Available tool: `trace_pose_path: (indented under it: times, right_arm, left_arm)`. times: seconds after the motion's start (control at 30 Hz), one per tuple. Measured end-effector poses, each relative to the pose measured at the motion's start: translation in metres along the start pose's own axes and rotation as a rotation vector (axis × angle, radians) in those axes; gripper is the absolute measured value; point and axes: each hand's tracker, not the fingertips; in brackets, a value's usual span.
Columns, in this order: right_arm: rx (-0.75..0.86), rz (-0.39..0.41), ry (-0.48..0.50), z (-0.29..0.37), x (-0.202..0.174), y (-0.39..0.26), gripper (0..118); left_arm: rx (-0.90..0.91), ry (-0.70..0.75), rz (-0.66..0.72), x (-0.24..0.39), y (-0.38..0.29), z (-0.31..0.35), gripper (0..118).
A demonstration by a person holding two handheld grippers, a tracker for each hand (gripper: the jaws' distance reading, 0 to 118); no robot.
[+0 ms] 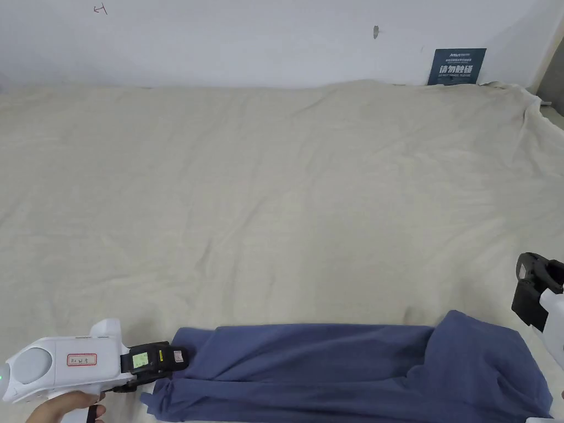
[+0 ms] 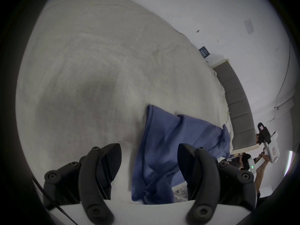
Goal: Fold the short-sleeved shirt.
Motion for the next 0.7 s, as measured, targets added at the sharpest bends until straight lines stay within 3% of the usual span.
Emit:
trace_pose_path:
  times: [0.2, 0.27, 0.3, 0.43, 0.57, 0.7]
  right_arm:
    - [0.007, -0.022, 0.002, 0.004, 0.006, 0.004, 0]
    - [0.011, -0.021, 0.000, 0.005, 0.008, 0.006, 0]
    - [0.013, -0.024, 0.001, 0.006, 0.008, 0.006, 0]
    - [0.015, -0.028, -0.004, 0.009, 0.011, 0.006, 0]
    - [0.018, -0.031, -0.001, 0.011, 0.014, 0.007, 0]
    - [0.030, -0.039, 0.001, 0.013, 0.019, 0.008, 0]
  left_arm:
    - [-0.014, 0.000, -0.029, 0.008, 0.003, -0.012, 71]
    - [-0.015, -0.004, -0.027, 0.011, 0.002, -0.016, 40]
    - [-0.027, 0.011, -0.036, 0.015, -0.001, -0.021, 30]
    - [-0.013, 0.041, -0.079, 0.027, -0.010, -0.022, 8]
    - [0.045, 0.084, -0.111, 0.025, -0.001, -0.002, 5]
    - [0.113, 0.061, -0.054, 0.021, 0.001, 0.032, 5]
